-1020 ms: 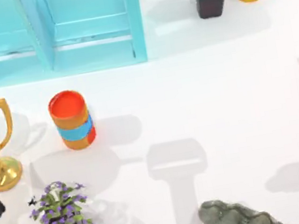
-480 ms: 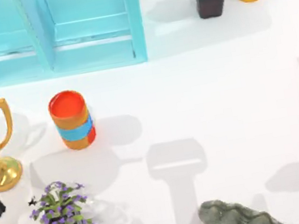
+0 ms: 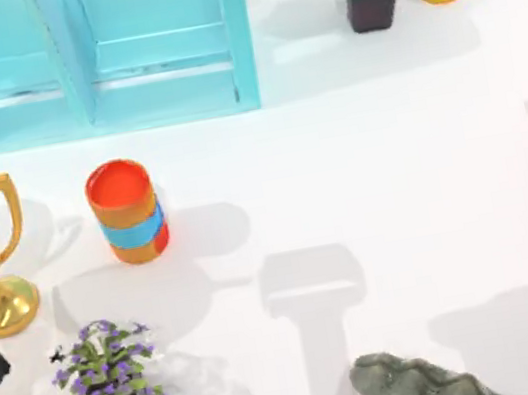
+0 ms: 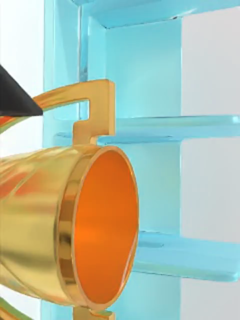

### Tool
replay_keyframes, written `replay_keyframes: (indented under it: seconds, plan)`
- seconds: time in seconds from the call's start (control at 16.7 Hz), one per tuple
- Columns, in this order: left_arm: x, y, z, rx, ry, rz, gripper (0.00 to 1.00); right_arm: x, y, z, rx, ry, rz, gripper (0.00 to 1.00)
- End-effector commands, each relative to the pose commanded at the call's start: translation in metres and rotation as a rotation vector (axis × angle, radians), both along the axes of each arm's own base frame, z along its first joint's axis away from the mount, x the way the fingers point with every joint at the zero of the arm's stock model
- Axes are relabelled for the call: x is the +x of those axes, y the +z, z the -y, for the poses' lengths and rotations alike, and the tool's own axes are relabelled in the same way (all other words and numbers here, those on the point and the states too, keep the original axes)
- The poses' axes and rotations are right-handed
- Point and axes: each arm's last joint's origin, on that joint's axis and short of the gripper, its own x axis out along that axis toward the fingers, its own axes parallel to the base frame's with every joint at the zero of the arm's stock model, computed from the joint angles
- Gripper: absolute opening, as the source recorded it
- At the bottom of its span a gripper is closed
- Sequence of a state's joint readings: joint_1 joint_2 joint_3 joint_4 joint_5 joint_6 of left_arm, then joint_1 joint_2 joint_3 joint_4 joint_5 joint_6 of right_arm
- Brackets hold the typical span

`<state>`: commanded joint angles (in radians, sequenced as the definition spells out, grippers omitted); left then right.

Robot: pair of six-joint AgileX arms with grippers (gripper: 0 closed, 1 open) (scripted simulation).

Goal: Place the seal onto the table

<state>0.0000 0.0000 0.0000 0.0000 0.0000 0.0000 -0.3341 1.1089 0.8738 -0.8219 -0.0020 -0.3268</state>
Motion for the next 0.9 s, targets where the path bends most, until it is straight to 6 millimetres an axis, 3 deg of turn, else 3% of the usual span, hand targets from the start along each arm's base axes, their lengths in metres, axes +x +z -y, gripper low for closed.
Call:
replay_keyframes:
  seconds: [0.24, 0.48, 0.9]
  plan:
    - [0.000, 0.000, 0.000, 0.000, 0.000, 0.000, 1.00, 0.039, -0.002, 0.039, 0.080, -0.005, -0.293, 1.00]
    - [0.000, 0.000, 0.000, 0.000, 0.000, 0.000, 1.00, 0.064, -0.008, 0.070, 0.149, -0.001, -0.452, 1.00]
    - [0.000, 0.000, 0.000, 0.000, 0.000, 0.000, 1.00, 0.069, -0.009, 0.077, 0.164, 0.003, -0.483, 1.00]
